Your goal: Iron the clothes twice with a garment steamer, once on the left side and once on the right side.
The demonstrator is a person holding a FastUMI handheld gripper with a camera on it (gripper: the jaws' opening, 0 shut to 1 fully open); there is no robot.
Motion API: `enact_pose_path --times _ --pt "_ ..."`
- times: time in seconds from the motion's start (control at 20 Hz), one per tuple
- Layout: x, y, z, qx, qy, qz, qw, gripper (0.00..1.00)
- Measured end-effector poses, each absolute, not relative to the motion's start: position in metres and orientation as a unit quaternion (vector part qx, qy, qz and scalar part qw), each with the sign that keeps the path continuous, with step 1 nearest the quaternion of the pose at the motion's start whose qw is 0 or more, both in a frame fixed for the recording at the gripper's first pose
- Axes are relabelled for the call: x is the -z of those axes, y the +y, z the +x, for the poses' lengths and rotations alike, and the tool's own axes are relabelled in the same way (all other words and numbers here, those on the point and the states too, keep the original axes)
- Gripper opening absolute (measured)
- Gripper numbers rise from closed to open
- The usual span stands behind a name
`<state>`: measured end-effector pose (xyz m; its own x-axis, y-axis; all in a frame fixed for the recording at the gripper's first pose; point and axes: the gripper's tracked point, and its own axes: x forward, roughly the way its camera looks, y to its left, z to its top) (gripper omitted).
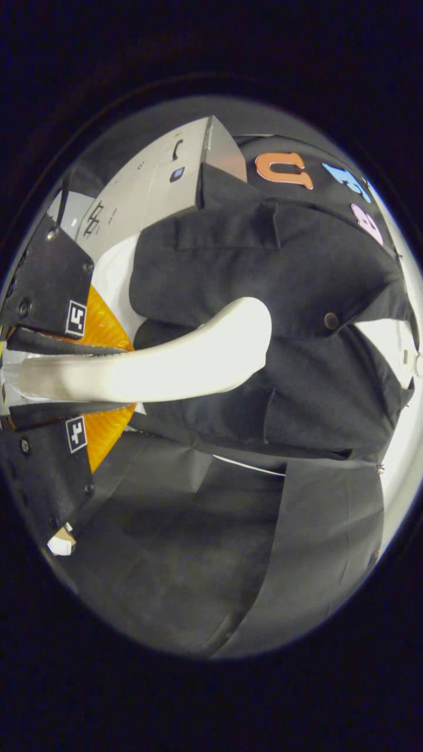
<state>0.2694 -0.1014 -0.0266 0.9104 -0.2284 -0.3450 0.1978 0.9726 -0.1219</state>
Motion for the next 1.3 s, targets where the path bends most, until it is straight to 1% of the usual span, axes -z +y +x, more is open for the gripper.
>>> enact_pose_path --times 0.3,0.5,0.75,1.3 --pt "0.004 -0.034 0.188 0.099 0.15 -0.046 0.983 0.36" --pt "-0.002 0.014 0.14 0.073 0.145 -0.036 0.986 0.36" --pt "-0.005 0.053 0.092 0.045 0.138 -0.031 0.989 0.36" --pt "0.018 0.071 0.017 0.014 0.145 -0.015 0.989 0.36"
